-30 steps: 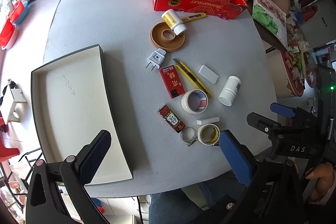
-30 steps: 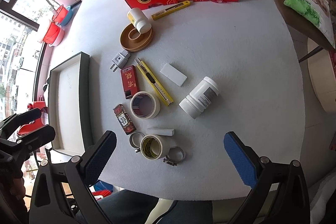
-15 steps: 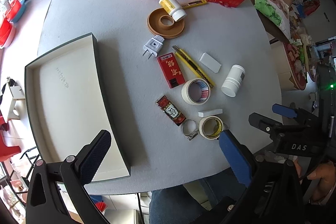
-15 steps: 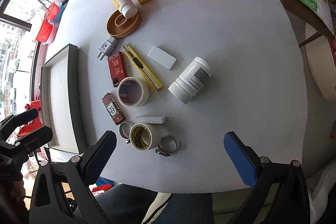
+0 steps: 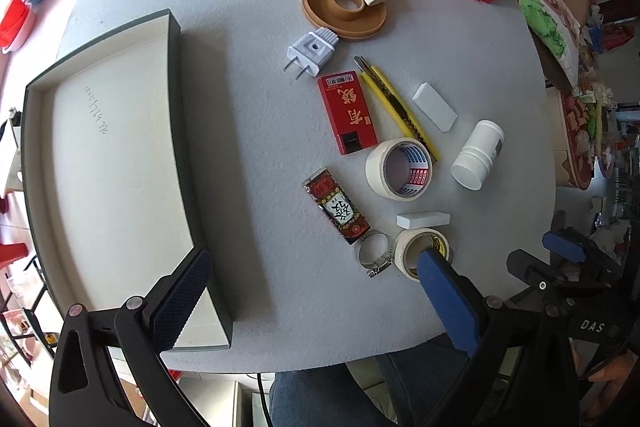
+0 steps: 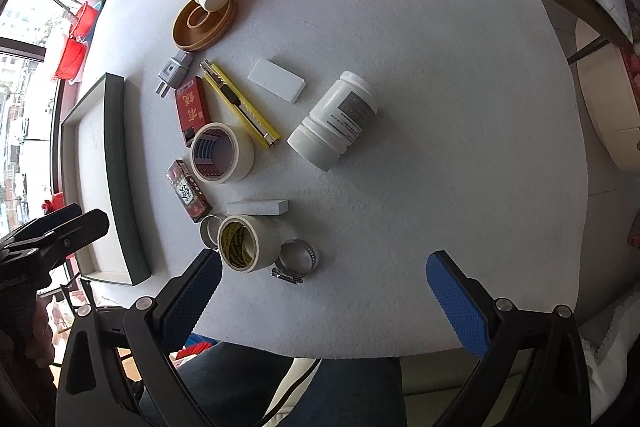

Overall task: Organize rigid objects
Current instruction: 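Move both tools toward the snack packet and white bottle on the table, then grasp the red snack packet with the left tool while the right tool grasps the white bottle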

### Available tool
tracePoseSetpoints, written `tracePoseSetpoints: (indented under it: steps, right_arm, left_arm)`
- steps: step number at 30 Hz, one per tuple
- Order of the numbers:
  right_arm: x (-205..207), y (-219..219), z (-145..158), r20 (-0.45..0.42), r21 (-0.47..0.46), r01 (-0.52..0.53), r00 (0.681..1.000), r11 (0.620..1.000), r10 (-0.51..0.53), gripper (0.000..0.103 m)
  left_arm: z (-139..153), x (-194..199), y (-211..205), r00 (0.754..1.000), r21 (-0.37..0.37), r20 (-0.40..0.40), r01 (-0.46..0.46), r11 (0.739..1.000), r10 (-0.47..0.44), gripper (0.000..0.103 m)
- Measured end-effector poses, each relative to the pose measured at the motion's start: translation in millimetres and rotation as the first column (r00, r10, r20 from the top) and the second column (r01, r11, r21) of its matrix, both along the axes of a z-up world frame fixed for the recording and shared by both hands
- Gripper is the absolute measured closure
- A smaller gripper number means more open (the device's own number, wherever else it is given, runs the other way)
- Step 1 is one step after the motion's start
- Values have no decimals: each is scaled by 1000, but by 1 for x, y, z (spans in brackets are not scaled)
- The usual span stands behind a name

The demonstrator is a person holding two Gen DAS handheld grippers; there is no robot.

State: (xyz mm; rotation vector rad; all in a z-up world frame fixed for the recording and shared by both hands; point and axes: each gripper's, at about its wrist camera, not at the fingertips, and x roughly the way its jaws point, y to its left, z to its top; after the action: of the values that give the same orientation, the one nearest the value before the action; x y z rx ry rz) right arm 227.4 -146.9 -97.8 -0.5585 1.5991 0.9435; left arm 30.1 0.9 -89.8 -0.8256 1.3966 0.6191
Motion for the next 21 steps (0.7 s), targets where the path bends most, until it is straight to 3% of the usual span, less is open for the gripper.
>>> tracePoseSetpoints:
  steps: [1,9,13,17,21]
  right_arm:
    - [0,-1,-1,-2,-2,-1,1000,1000,1,0]
    - [3,-8,-8,8,-25,-8,1000,1000,8,0]
    - [7,-8,-14,7,-28,21,1000,999,-21,0]
    - [13,1,-19,21,-29,34,999,999,-34,0]
    - [9,18,-19,69,-6,-39,997,999,40,0]
  left_arm:
    - [-3,6,-3,1000,-28,-8,4,1000,-5,0]
    - [-33,20,-14,999,-29,-25,-22,999,21,0]
    - [-40,20,-18,997,6,-57,-42,999,42,0]
    - [-52,13,-18,992,22,-73,-103,994,105,0]
    - [-67,3,-15,980,22,-84,-180,983,182,0]
